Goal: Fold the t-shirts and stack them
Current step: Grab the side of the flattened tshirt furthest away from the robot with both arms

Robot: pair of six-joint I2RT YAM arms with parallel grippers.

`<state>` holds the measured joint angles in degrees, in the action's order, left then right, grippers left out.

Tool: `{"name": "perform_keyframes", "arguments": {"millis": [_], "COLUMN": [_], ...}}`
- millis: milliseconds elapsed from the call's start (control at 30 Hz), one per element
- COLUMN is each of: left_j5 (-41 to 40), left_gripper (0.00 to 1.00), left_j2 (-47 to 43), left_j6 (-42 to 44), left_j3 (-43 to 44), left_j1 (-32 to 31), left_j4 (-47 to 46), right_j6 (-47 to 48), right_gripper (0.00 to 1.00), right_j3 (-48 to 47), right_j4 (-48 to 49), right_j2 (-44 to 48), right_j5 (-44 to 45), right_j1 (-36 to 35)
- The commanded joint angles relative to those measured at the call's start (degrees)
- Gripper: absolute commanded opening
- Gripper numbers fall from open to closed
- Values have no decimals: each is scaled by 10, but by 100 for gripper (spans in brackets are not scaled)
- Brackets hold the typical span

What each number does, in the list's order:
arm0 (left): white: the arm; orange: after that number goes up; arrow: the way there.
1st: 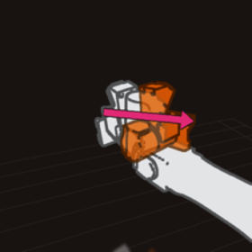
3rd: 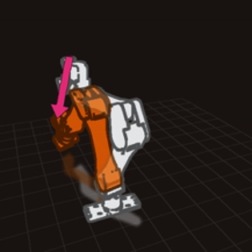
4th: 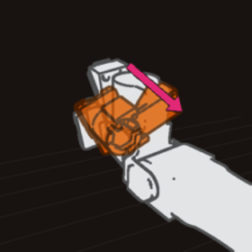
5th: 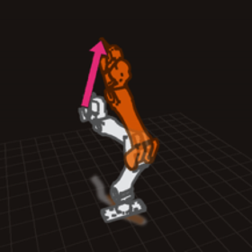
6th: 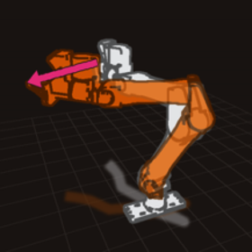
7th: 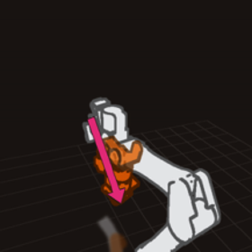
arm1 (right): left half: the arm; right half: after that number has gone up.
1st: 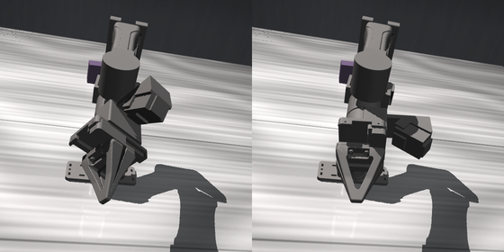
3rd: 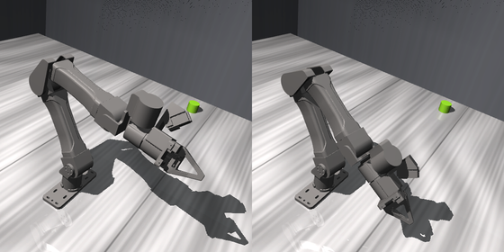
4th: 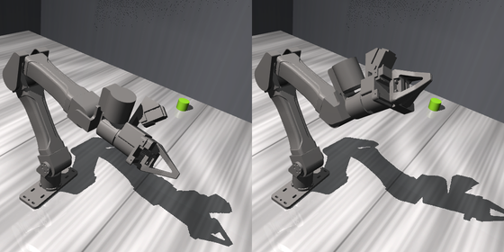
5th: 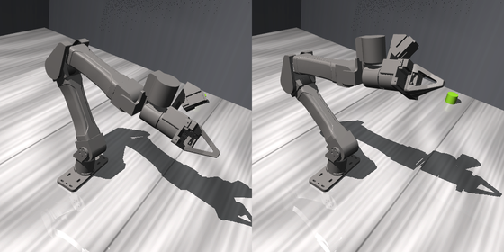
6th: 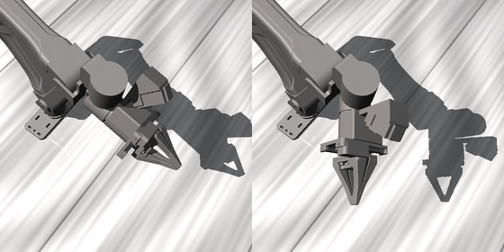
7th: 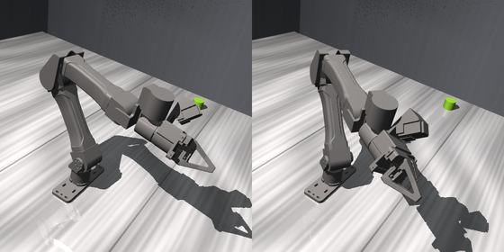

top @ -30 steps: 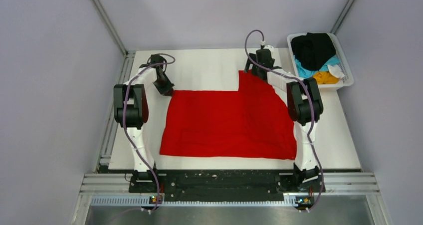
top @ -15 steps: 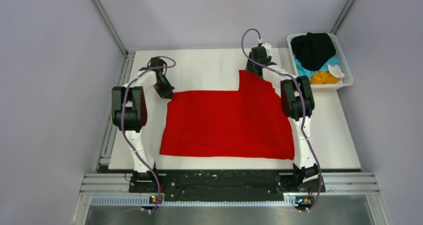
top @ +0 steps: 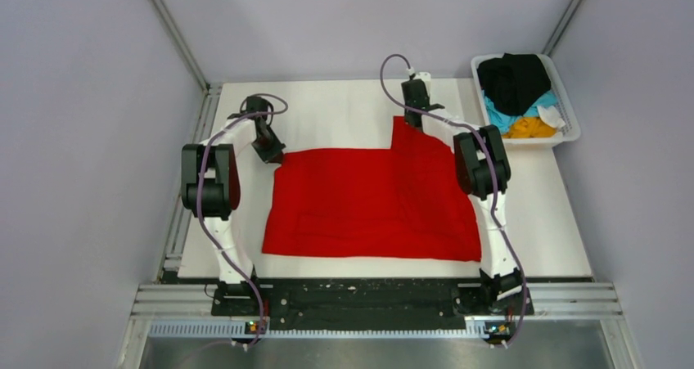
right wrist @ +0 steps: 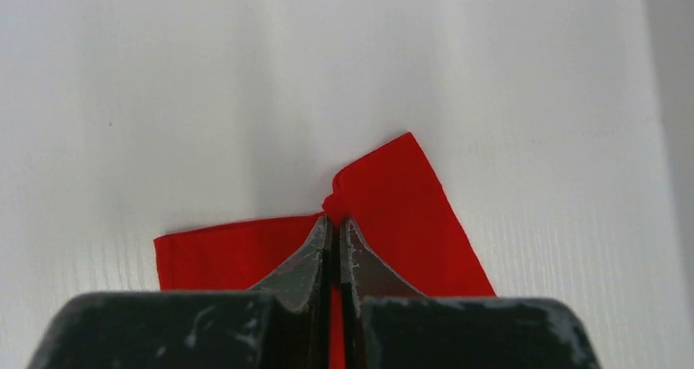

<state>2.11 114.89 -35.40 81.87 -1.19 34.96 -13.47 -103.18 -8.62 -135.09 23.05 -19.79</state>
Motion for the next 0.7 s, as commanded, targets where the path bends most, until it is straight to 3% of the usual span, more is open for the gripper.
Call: {"name": "perform_keyframes", "arguments": {"millis": [0, 400, 567, 667], "left_j5": [-30, -36, -38, 20], "left_gripper": [0, 0, 0, 0], "left_j2": [-4, 29, 49, 34], "left_j6": [-11, -4, 4, 16], "left_j3": [39, 93, 121, 98], "left_j1": [3, 8, 8, 7], "left_j4": [4, -22, -10, -40], "right_j6": [44, 86, 97, 92], "right_gripper": [0, 0, 0, 0], "right_j3": [-42, -235, -212, -134], "right_j4": [-28, -16, -12, 22], "right_j2": [-1, -84, -59, -4], "right_j5": [8, -77, -96, -127], "right_j1": [-6, 6, 6, 5]}}
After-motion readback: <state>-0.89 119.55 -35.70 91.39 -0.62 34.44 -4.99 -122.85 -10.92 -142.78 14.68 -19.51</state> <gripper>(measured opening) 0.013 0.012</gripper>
